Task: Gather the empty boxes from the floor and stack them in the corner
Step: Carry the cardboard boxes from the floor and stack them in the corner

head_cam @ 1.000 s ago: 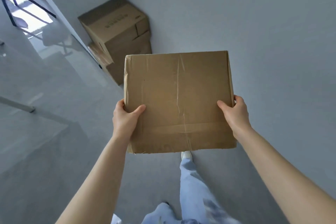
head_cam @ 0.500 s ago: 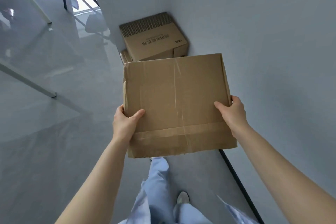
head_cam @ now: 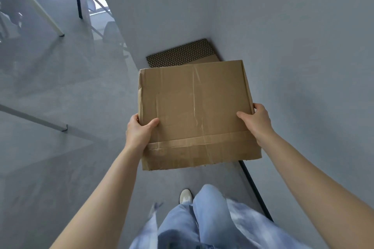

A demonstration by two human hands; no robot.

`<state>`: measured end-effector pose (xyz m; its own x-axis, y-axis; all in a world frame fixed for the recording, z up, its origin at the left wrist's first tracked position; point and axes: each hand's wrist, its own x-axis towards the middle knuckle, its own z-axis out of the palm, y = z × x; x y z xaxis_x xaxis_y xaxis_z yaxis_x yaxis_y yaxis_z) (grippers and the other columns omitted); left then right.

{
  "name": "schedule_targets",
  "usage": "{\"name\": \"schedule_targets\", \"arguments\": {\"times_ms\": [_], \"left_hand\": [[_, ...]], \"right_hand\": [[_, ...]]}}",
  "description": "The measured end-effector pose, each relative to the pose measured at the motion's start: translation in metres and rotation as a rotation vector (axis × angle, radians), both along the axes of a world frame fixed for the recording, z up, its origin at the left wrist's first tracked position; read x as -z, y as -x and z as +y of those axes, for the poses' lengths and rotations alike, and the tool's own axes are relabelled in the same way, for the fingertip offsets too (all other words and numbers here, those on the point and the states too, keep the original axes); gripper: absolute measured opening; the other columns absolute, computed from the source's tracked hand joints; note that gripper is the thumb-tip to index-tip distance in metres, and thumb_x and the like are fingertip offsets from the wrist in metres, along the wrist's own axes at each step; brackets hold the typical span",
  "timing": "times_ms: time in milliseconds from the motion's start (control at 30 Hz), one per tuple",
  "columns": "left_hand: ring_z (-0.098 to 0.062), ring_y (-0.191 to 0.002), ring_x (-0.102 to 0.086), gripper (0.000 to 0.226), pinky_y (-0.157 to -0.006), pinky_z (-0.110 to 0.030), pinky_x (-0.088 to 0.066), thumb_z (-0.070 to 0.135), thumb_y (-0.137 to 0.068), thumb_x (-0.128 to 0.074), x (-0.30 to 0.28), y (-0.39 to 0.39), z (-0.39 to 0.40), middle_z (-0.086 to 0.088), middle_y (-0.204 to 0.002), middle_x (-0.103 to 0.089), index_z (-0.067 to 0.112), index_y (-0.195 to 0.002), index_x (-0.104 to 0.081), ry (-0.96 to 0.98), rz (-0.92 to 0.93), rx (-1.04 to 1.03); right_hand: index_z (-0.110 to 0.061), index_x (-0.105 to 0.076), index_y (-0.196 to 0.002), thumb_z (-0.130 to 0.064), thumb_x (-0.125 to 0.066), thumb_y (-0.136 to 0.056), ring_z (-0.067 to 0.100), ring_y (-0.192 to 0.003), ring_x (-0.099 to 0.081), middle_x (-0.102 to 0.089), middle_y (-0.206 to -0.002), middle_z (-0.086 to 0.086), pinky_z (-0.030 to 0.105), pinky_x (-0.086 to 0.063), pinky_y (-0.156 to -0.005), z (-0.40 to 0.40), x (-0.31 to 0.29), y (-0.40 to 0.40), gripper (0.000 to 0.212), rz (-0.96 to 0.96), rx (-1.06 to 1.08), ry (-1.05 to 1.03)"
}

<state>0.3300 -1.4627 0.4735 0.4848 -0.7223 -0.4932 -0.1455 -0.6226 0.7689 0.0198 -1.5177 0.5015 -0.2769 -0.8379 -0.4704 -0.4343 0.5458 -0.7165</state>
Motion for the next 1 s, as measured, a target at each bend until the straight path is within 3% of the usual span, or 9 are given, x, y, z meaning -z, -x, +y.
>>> {"name": "schedule_targets", "arguments": {"times_ms": [100, 200, 400, 633, 833, 1000], "left_hand": [[-0.023, -0.104, -0.064, 0.056, -0.096, -0.045, -0.052, 0.038, -0.078, -0.077, 0.01, -0.011, -0.054, 0.0, -0.115, -0.066, 0.017, -0.126, -0.055, -0.022, 0.015, -0.006], [-0.023, -0.103, -0.063, 0.051, -0.095, -0.043, -0.052, 0.033, -0.083, -0.075, 0.022, -0.016, -0.108, -0.001, -0.116, -0.064, 0.016, -0.126, -0.054, -0.054, 0.047, -0.036], [-0.017, -0.096, -0.061, 0.043, -0.072, -0.027, -0.048, 0.022, -0.087, -0.071, 0.052, -0.022, -0.199, 0.0, -0.114, -0.061, 0.019, -0.124, -0.049, -0.075, 0.098, -0.079], [-0.02, -0.106, -0.059, 0.059, -0.085, -0.032, -0.047, 0.024, -0.088, -0.07, 0.106, -0.033, -0.272, 0.002, -0.123, -0.057, 0.02, -0.139, -0.041, -0.137, 0.181, -0.11], [-0.02, -0.109, -0.056, 0.06, -0.087, -0.033, -0.045, 0.023, -0.09, -0.069, 0.148, -0.044, -0.309, 0.002, -0.127, -0.054, 0.02, -0.142, -0.038, -0.155, 0.175, -0.103], [-0.02, -0.108, -0.053, 0.061, -0.088, -0.033, -0.043, 0.021, -0.092, -0.066, 0.167, -0.045, -0.315, 0.004, -0.124, -0.051, 0.02, -0.144, -0.034, -0.191, 0.209, -0.115]], "right_hand": [[-0.014, -0.032, -0.145, -0.03, -0.065, -0.087, 0.026, -0.12, -0.051, -0.048, -0.139, 0.006, 0.038, -0.045, -0.097, -0.061, 0.012, -0.011, 0.068, 0.009, -0.012, -0.019], [-0.014, -0.03, -0.146, -0.023, -0.063, -0.087, 0.019, -0.105, -0.05, -0.048, -0.137, 0.006, 0.033, -0.043, -0.086, -0.122, 0.026, -0.02, 0.068, 0.001, -0.055, -0.045], [-0.016, -0.028, -0.147, -0.017, -0.061, -0.084, 0.024, -0.113, -0.053, -0.05, -0.136, 0.005, 0.036, -0.046, -0.093, -0.23, 0.06, -0.033, 0.071, 0.008, -0.139, -0.112], [-0.019, -0.034, -0.145, -0.025, -0.065, -0.074, 0.027, -0.116, -0.056, -0.055, -0.133, 0.005, 0.044, -0.047, -0.099, -0.316, 0.115, -0.046, 0.077, 0.019, -0.158, -0.159], [-0.016, -0.03, -0.148, -0.016, -0.065, -0.084, 0.028, -0.12, -0.052, -0.05, -0.138, 0.008, 0.038, -0.044, -0.097, -0.354, 0.162, -0.057, 0.073, 0.034, -0.124, -0.166], [-0.021, -0.028, -0.15, -0.013, -0.067, -0.083, 0.025, -0.129, -0.048, -0.046, -0.145, 0.006, 0.041, -0.041, -0.106, -0.356, 0.181, -0.054, 0.079, 0.038, -0.172, -0.159]]}}
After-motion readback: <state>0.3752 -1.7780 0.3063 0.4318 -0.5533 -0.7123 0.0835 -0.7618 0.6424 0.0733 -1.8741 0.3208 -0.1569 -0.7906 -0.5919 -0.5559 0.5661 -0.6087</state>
